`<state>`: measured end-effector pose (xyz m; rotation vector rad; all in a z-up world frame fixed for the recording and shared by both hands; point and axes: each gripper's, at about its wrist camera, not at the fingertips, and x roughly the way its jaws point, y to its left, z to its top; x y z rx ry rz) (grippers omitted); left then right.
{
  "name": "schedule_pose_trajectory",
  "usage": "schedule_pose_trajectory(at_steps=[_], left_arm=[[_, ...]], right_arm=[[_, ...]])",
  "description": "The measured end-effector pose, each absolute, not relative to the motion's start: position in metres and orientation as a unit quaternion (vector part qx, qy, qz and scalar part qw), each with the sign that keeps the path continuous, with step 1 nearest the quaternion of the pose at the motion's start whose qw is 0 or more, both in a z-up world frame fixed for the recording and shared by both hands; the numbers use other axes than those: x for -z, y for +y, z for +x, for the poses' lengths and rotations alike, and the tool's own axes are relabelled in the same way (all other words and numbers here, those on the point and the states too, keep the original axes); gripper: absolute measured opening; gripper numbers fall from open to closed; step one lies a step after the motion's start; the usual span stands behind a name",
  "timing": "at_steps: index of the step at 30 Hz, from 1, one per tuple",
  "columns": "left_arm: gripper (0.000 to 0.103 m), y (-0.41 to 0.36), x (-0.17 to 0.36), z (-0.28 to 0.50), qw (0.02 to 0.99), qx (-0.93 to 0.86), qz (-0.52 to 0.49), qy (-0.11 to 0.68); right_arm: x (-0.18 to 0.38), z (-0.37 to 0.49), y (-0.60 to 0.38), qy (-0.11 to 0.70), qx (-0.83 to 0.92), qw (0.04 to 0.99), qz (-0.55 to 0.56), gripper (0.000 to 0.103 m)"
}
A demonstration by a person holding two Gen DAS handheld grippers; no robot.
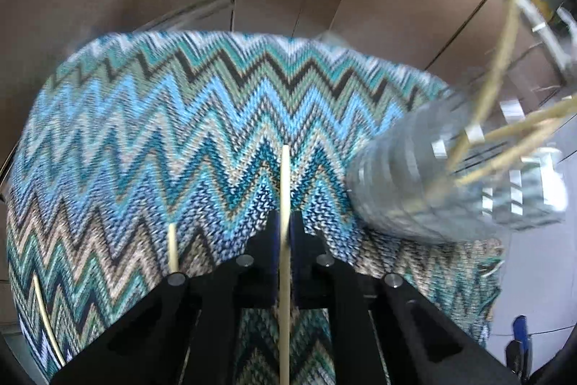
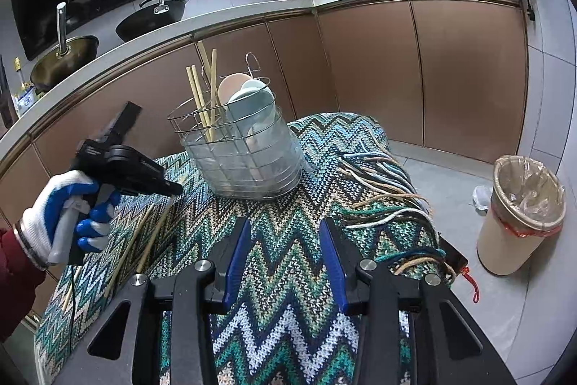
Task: Organize utensils
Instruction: 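Close left tool on the bamboo chopstick, then lift and carry the chopstick in left tool to the wire holder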
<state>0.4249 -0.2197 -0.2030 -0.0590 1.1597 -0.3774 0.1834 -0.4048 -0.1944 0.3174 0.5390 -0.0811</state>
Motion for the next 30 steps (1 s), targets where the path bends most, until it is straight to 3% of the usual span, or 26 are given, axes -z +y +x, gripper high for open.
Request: schedule_pose_trajectory(at_steps=[6,12,16,23,30], left_arm=[[0.005,-0.190,0.127,0.376,0.874,0.192,-0.073,0.440],[0.005,-0.202,0.029,0.337,0.929,0.217,-0.112,0.278],[0.005,-0.220,-0.006,0.336,0.954,0.208,-0.130,0.174],[0.005,-0.274,0.007,0.340,0.981,0.160,-0.096,0.058],[0.006,-0.284,0.057,0.359,0.984,0.133,-0.088,0.080]], right_arm=[[0.191,0.174,-0.403,0.264,0.045,0.951,0.157,0.038],[0.185,0.172,-0.391,0.259,0.038,0.954,0.149,0.040],[0.184,0.174,-0.387,0.259,0.035,0.955,0.139,0.042],[0.188,0.176,-0.395,0.264,0.045,0.953,0.138,0.043],[0.193,0.177,-0.401,0.269,0.055,0.951,0.140,0.044]])
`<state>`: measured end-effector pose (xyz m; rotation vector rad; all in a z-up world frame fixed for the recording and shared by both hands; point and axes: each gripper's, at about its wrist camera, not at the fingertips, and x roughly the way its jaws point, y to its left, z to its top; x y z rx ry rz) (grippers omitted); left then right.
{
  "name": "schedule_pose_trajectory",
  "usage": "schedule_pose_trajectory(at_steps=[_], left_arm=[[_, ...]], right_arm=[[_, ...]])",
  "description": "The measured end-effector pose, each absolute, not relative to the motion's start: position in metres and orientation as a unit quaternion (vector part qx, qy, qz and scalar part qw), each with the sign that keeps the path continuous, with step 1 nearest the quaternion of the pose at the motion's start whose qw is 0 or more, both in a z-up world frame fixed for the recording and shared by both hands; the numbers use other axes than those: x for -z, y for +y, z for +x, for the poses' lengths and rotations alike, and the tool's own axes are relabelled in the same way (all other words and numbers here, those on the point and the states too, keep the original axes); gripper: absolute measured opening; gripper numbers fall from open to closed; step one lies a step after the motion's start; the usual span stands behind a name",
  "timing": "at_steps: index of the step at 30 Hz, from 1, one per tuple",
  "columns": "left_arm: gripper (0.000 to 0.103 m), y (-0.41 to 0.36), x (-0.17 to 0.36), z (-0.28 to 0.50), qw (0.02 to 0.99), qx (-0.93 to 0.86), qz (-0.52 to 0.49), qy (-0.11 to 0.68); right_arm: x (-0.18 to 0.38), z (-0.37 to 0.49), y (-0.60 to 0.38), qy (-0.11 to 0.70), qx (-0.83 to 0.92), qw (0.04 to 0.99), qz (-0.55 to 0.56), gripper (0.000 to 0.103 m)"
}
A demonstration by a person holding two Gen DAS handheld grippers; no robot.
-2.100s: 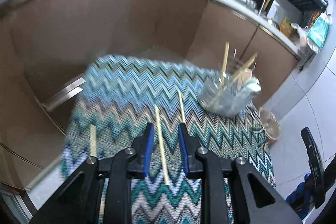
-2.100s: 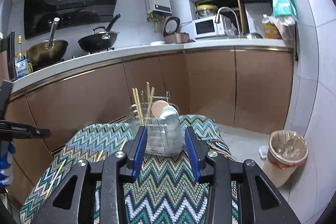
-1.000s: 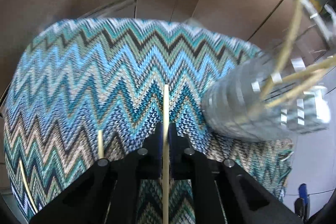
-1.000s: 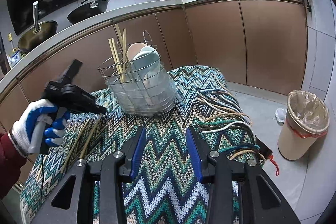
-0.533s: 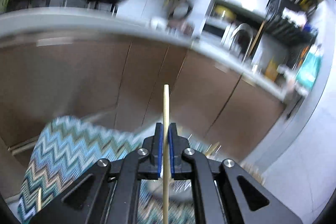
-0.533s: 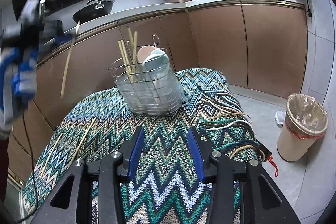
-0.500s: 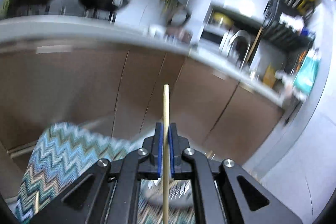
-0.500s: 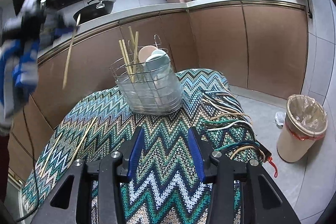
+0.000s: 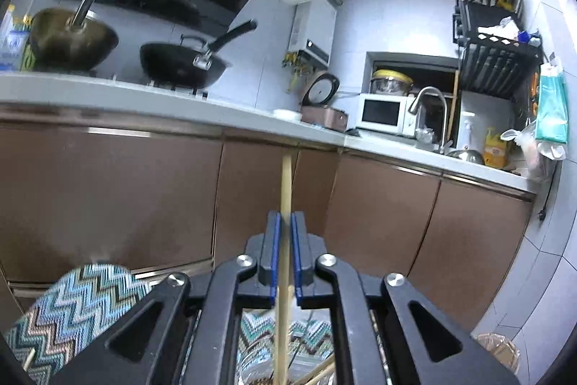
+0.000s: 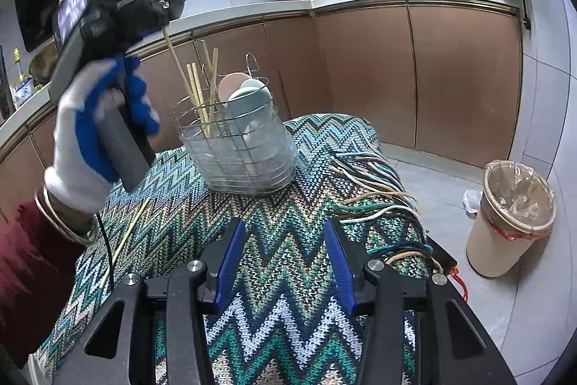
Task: Organize utensils
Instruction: 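Lift and carry the chopstick in left tool to the wire holder, then open left tool to drop the chopstick into the holder, then withdraw both tools and lower them toward the last chopsticks on the cloth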
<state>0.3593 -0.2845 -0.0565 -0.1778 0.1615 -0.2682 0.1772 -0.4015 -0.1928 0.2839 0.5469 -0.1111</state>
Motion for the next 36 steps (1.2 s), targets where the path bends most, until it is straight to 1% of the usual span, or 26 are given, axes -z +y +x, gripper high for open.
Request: schedule_pose_trajectory(at_steps=[1,2,4,7,9,11,15,17,18,20,22,26,28,30,32,36], left_arm=[[0.009,-0.281,0.060,0.359,0.983,0.135,-0.092,0.086],[0.014,-0.278,0.059,0.359,0.982,0.136,-0.094,0.091],[0.019,-0.270,0.056,0.354,0.981,0.139,-0.092,0.095],[0.021,-0.257,0.044,0.338,0.981,0.145,-0.087,0.092],[0.024,-0.248,0.035,0.327,0.981,0.148,-0.078,0.094],[0.028,-0.236,0.027,0.314,0.981,0.155,-0.071,0.096],[0.032,-0.204,0.017,0.285,0.979,0.165,-0.054,0.109],[0.033,-0.185,0.014,0.273,0.979,0.162,-0.050,0.114],[0.034,-0.174,0.012,0.266,0.979,0.159,-0.049,0.117],[0.034,-0.148,0.008,0.254,0.980,0.151,-0.048,0.125],[0.035,-0.119,0.003,0.241,0.980,0.140,-0.051,0.132],[0.039,-0.067,-0.005,0.215,0.981,0.123,-0.052,0.143],[0.039,-0.043,-0.008,0.199,0.981,0.116,-0.049,0.147],[0.040,-0.024,-0.009,0.185,0.982,0.110,-0.045,0.147],[0.051,-0.005,-0.009,0.171,0.981,0.107,-0.043,0.156],[0.051,0.022,-0.006,0.149,0.980,0.105,-0.035,0.167]], right_arm=[[0.193,0.177,-0.402,0.269,0.056,0.951,0.140,0.044],[0.193,0.177,-0.402,0.269,0.057,0.951,0.140,0.044],[0.192,0.177,-0.401,0.269,0.057,0.951,0.140,0.044],[0.187,0.174,-0.395,0.264,0.058,0.953,0.136,0.047],[0.181,0.170,-0.391,0.259,0.057,0.955,0.135,0.052],[0.175,0.166,-0.387,0.253,0.056,0.956,0.135,0.054],[0.159,0.155,-0.373,0.242,0.056,0.960,0.127,0.060],[0.151,0.149,-0.365,0.236,0.051,0.962,0.126,0.066],[0.148,0.146,-0.361,0.234,0.050,0.963,0.124,0.070],[0.141,0.139,-0.350,0.228,0.049,0.965,0.122,0.073],[0.135,0.133,-0.341,0.225,0.041,0.966,0.123,0.081],[0.122,0.122,-0.323,0.214,0.031,0.969,0.123,0.089],[0.115,0.117,-0.313,0.208,0.024,0.970,0.120,0.099],[0.109,0.111,-0.302,0.201,0.017,0.972,0.119,0.103],[0.103,0.106,-0.293,0.197,0.009,0.973,0.118,0.103],[0.092,0.100,-0.275,0.189,-0.011,0.975,0.116,0.103]])
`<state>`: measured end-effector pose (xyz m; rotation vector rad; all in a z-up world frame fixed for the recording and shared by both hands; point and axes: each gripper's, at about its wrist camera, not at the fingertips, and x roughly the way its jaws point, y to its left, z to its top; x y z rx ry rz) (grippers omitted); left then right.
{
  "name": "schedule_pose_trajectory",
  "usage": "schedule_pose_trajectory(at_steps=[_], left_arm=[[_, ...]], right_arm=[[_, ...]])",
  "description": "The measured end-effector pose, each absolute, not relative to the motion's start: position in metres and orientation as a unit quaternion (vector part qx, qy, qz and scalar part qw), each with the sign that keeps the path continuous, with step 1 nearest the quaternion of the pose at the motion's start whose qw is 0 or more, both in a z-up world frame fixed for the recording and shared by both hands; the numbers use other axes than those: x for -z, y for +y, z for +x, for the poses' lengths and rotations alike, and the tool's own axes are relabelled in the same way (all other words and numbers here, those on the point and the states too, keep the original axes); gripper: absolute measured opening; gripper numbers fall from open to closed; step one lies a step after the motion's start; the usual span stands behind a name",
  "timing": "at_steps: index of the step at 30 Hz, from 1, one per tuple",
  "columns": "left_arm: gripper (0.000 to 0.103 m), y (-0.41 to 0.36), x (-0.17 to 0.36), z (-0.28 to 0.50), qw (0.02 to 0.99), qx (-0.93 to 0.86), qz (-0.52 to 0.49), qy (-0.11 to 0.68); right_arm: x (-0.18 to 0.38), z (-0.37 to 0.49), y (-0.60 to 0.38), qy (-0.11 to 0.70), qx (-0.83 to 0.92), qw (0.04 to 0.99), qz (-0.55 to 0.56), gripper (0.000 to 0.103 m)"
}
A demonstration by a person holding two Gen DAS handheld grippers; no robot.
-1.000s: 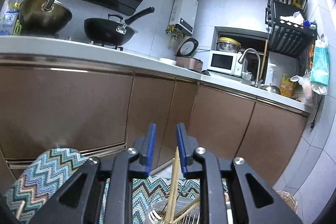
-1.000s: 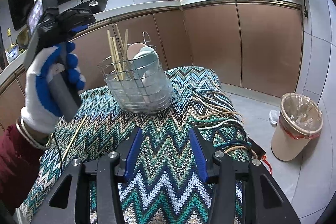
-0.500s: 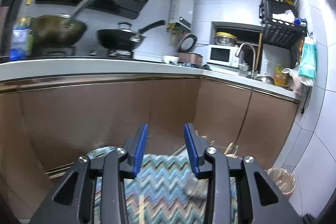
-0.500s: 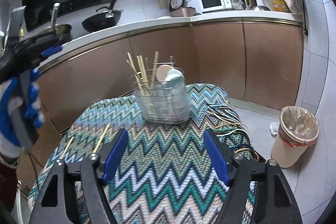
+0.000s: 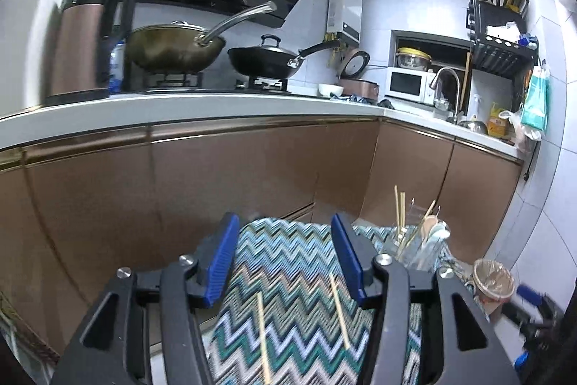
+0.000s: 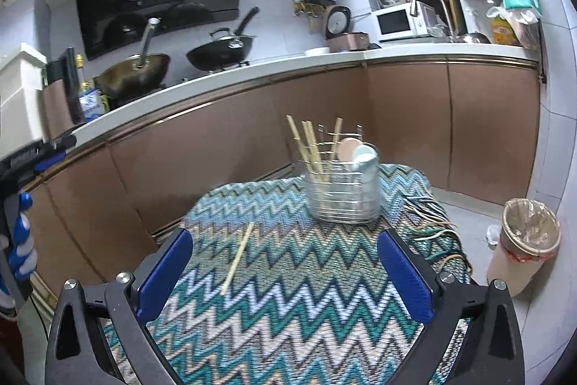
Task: Organize utensils
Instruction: 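Withdraw both tools and lower them toward the last chopsticks on the cloth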
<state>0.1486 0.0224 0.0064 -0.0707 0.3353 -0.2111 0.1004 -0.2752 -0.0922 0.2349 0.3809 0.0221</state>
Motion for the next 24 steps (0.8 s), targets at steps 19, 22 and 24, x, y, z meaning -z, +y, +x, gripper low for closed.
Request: schedule_pose_trajectory(at_steps=[19,22,24], left_arm=[[0.054,0.061,0.093,0.203,0.923,0.125,-0.093,0.351],[0.054,0.054,0.111,0.231,0.904,0.135,-0.091,0.395],[0.054,0.050,0.123,0.248,0.893,0.139,-0.095,0.418]], right_arm=[[0.101,0.143,-0.229,0.262,-0.069,0.959,0.078,0.103],[0.110,0.163,-0.226,0.288,-0.086,0.951,0.073,0.103],[0.116,0.182,-0.224,0.308,-0.091,0.945,0.067,0.102]])
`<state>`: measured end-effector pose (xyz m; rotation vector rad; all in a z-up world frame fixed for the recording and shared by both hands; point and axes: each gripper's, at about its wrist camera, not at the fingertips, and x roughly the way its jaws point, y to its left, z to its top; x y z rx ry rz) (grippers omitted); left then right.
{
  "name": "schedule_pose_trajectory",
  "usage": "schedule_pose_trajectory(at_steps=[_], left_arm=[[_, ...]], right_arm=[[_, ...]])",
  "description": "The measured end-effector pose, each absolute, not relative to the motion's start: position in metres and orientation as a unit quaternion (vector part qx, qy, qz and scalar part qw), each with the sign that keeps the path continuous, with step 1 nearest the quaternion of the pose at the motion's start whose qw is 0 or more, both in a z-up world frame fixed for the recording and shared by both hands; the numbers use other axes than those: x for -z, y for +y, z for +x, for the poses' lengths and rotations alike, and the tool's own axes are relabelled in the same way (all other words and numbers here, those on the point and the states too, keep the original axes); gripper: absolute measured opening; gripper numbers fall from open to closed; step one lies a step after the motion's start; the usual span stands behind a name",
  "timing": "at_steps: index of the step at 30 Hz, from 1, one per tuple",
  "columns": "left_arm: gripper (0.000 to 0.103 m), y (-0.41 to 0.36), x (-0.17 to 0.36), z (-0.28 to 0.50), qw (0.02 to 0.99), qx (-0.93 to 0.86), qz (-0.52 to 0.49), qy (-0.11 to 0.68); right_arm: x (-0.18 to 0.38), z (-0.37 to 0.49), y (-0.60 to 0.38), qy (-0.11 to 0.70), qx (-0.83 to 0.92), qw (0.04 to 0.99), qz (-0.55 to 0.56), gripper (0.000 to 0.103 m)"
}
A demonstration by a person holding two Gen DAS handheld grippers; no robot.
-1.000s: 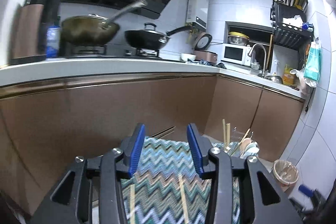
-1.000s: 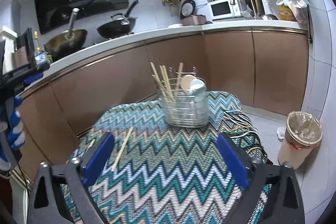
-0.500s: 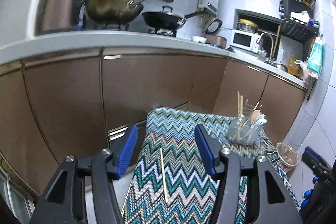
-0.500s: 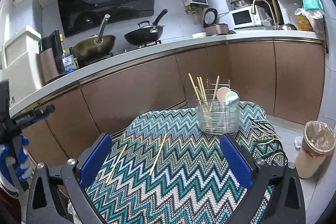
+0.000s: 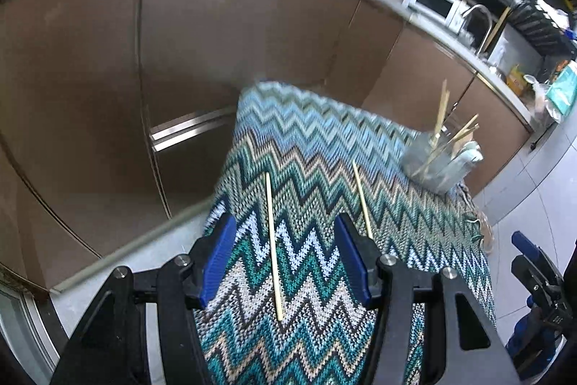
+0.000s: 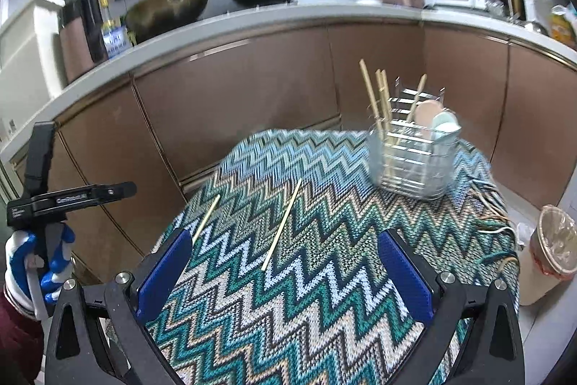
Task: Organize utensils
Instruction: 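Withdraw both tools and lower them toward the last chopsticks on the cloth, then grasp a chopstick with left tool while right tool grasps another chopstick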
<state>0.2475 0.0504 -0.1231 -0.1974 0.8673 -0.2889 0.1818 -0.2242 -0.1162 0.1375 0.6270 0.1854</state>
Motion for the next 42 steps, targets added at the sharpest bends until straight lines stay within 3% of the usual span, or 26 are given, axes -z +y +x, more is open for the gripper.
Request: schedule_pose_trajectory(at_steps=[5,13,21,25,34,42], left_arm=[[0.054,0.038,0.153,0.290,0.864,0.146,-0.091,0.473],[0.051,0.026,0.183,0.341,0.832,0.153,-0.090,0.525],[0.042,0.021,0.199,0.366,0.812,0.159,-0.091,0.555],[0.032,0.016,0.209,0.374,0.800,0.160,-0.086,0.571],[0.023,0.011,0.226,0.389,0.778,0.157,-0.086,0.602],[0.018,0.003,0.233,0.400,0.768,0.154,-0.072,0.618]], right_arm=[[0.130,0.220,-0.223,0.339,-0.110,0.933,0.057,0.087],[0.154,0.298,-0.223,0.397,-0.132,0.905,0.076,0.054],[0.177,0.349,-0.217,0.437,-0.149,0.882,0.097,0.041],[0.189,0.369,-0.213,0.462,-0.157,0.867,0.104,0.027],[0.215,0.421,-0.201,0.523,-0.150,0.833,0.102,0.016],[0.236,0.449,-0.196,0.557,-0.124,0.817,0.088,0.014]])
